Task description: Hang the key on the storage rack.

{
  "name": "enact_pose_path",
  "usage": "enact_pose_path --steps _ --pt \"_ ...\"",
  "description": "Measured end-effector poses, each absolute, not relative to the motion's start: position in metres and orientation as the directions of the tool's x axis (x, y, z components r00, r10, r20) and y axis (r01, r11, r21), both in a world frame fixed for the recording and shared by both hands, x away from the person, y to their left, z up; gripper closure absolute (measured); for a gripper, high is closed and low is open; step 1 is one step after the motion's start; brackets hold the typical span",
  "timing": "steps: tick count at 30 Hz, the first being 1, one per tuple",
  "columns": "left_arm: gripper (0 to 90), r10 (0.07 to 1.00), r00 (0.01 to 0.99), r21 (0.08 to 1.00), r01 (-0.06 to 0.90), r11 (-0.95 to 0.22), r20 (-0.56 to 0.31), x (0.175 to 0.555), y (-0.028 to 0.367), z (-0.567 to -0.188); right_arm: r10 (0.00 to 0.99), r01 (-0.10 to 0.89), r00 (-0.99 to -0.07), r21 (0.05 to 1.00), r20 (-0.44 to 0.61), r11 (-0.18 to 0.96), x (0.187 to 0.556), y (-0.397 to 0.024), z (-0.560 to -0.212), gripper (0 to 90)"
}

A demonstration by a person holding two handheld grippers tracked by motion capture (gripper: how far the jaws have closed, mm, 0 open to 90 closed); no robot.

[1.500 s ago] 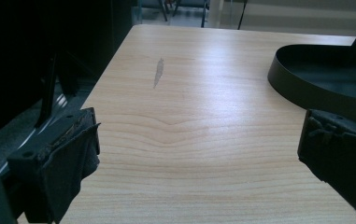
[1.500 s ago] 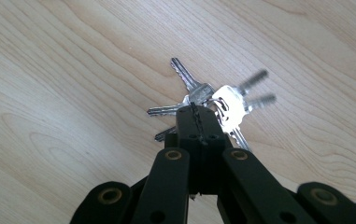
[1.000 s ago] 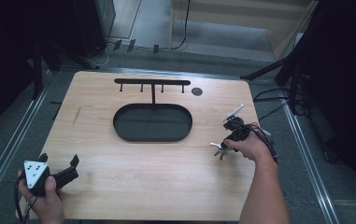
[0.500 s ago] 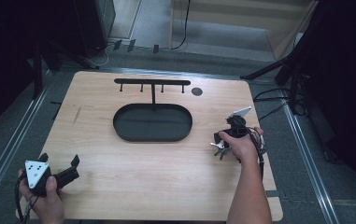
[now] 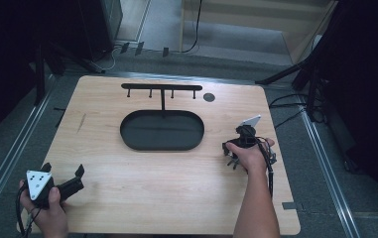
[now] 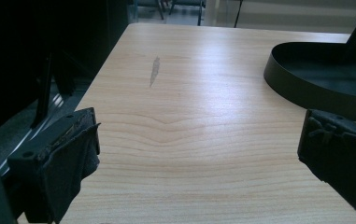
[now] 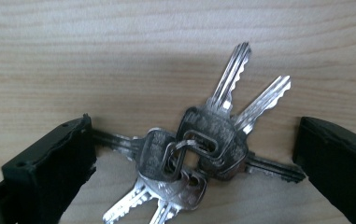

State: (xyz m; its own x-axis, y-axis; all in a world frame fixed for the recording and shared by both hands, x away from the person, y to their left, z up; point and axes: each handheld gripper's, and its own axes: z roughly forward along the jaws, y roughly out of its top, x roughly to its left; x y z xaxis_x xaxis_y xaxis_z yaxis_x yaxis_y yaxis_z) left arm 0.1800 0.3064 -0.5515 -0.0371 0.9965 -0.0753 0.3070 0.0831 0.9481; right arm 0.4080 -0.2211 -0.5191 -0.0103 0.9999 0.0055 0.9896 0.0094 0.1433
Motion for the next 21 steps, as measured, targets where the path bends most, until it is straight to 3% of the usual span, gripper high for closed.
enact_pose_path --steps 6,7,11,12,13,14,16,17,19,21 --pt "0.0 0.996 -0.038 0.948 0.306 0.085 -0.078 0.180 0.307 -0.552 0.998 0.994 -0.067 0.083 -0.019 0.068 0.404 -0.220 -0.518 4.1" --pt "0.0 0.996 -0.038 0.948 0.306 0.086 -0.078 0.180 0.307 -0.552 0.998 0.994 -0.061 0.088 -0.016 0.063 0.403 -0.222 -0.517 8.9" --pt "0.0 0.996 -0.038 0.948 0.306 0.086 -0.078 0.180 0.307 -0.552 0.998 0.993 -0.059 0.106 -0.016 0.060 0.397 -0.231 -0.506 43.9" --pt "0.0 0.996 -0.038 0.948 0.307 0.087 -0.079 0.180 0.307 -0.552 0.998 0.993 -0.059 0.106 -0.016 0.060 0.397 -0.231 -0.506 43.9" --pt "0.0 0.996 -0.036 0.947 0.307 0.088 -0.081 0.180 0.307 -0.552 0.997 0.993 -0.075 0.094 -0.014 0.076 0.395 -0.234 -0.505 50.8" --pt "0.0 0.996 -0.036 0.947 0.307 0.088 -0.081 0.180 0.307 -0.552 0.997 0.993 -0.075 0.094 -0.014 0.076 0.395 -0.234 -0.505 50.8" --pt "0.0 0.996 -0.036 0.948 0.307 0.088 -0.081 0.180 0.306 -0.552 0.996 0.992 -0.092 0.086 -0.020 0.094 0.392 -0.236 -0.504 62.7" --pt "0.0 0.996 -0.035 0.947 0.308 0.089 -0.082 0.180 0.307 -0.552 0.995 0.991 -0.095 0.089 -0.011 0.096 0.392 -0.238 -0.503 64.1" --pt "0.0 0.996 -0.034 0.947 0.307 0.090 -0.084 0.180 0.307 -0.552 0.993 0.985 -0.116 0.131 0.031 0.112 0.390 -0.243 -0.497 87.2" --pt "0.0 0.996 -0.035 0.947 0.307 0.090 -0.084 0.180 0.307 -0.552 0.992 0.984 -0.125 0.130 0.018 0.122 0.389 -0.244 -0.496 87.5"
